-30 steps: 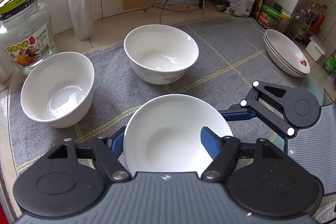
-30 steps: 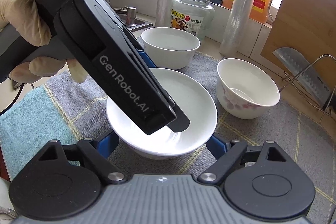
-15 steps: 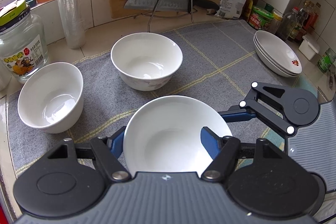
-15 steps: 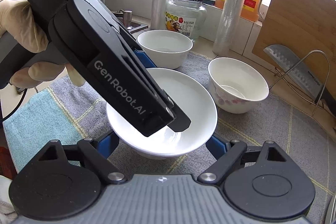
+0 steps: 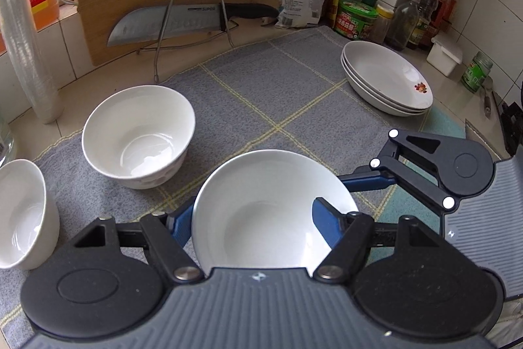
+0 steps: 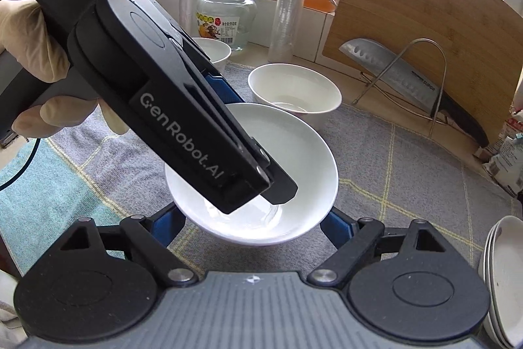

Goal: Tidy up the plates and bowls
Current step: 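Lift the white bowl with the left tool and carry it toward the plate stack, then lower the white bowl onto the towel beside the plates and open the left tool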

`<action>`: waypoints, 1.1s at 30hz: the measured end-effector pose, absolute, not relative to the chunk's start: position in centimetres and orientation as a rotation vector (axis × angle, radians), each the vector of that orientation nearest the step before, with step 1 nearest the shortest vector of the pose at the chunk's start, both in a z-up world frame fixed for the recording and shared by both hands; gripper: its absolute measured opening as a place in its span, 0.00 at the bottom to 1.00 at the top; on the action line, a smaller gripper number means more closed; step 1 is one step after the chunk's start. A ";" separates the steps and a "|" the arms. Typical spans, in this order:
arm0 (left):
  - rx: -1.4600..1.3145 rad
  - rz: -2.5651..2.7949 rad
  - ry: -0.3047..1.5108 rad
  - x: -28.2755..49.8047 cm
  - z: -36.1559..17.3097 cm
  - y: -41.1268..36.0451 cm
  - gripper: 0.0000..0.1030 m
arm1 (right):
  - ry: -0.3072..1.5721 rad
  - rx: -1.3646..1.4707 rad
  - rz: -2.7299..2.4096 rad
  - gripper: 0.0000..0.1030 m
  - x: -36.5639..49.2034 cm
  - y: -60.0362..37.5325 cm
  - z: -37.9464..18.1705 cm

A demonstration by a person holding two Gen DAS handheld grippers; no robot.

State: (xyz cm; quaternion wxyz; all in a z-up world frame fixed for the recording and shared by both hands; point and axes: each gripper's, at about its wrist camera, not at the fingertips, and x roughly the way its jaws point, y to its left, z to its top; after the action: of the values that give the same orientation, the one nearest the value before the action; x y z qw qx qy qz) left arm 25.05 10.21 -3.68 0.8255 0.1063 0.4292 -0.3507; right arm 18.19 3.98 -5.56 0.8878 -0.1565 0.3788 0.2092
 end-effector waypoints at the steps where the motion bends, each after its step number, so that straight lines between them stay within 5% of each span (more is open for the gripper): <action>1: 0.232 -0.761 0.907 25.0 -3.7 9.5 0.71 | 0.789 -0.320 0.418 0.89 18.1 3.4 -5.6; 33: 0.301 -0.898 0.917 27.3 -6.0 0.7 0.71 | 0.841 -0.255 0.246 0.89 19.2 -4.1 -6.4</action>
State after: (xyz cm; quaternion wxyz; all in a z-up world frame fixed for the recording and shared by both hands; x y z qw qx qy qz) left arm 27.28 0.75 -5.97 0.7906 0.1398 0.4261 -0.4170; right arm 19.19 -4.07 -6.41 0.8976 -0.1231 0.4061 0.1189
